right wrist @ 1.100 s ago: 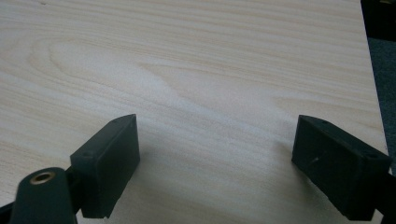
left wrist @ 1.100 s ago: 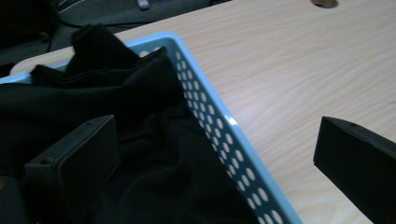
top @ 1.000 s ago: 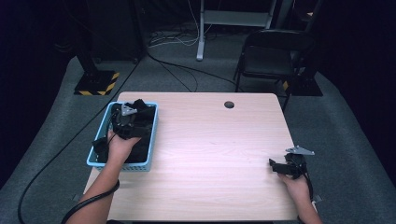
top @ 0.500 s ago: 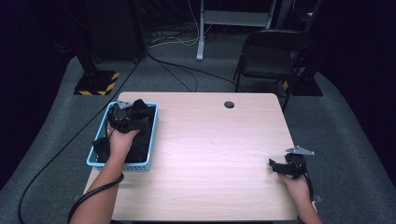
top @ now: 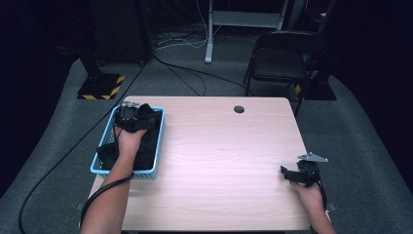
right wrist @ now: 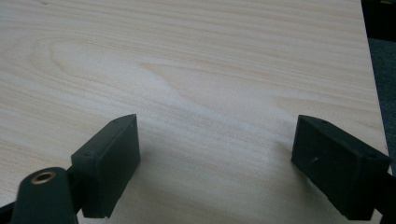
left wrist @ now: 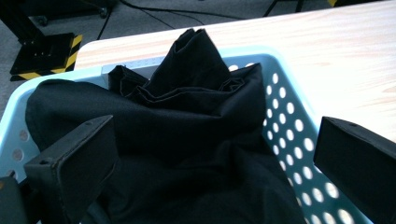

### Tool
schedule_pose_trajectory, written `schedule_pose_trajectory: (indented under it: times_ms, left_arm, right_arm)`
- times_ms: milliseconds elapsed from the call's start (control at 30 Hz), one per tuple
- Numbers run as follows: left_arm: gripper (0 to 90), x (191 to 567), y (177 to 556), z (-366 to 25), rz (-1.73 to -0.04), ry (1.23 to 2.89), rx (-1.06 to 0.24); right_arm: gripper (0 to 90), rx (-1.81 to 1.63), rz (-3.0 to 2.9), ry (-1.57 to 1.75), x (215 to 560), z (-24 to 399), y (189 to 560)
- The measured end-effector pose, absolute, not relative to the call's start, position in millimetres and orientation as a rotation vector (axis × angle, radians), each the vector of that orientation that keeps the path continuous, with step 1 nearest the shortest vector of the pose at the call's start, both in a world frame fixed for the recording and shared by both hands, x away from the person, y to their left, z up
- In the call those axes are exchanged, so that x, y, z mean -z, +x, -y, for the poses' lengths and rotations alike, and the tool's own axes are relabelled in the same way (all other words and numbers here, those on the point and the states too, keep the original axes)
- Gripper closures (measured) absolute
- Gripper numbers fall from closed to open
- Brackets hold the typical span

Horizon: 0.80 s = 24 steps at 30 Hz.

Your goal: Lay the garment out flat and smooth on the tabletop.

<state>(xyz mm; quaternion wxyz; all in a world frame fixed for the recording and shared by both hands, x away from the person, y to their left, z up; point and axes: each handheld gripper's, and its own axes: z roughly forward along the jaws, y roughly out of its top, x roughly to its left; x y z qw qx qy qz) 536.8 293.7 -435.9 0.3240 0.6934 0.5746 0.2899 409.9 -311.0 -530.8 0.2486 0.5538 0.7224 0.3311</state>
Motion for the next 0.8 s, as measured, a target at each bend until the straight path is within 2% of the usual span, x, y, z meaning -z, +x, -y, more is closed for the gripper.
schedule_pose_trajectory:
  times_ms: [433, 800]
  left_arm:
    - [0.0, 452.7, 555.9, -296.5, -1.565, 1.828, -0.732]
    - [0.0, 464.5, 565.3, -301.0, -1.622, 1.832, -0.757]
  right_arm:
    - [13.9, -0.902, -1.968, 1.509, 530.8, 310.9, 409.9]
    - [13.9, -0.901, -1.968, 1.509, 530.8, 310.9, 409.9]
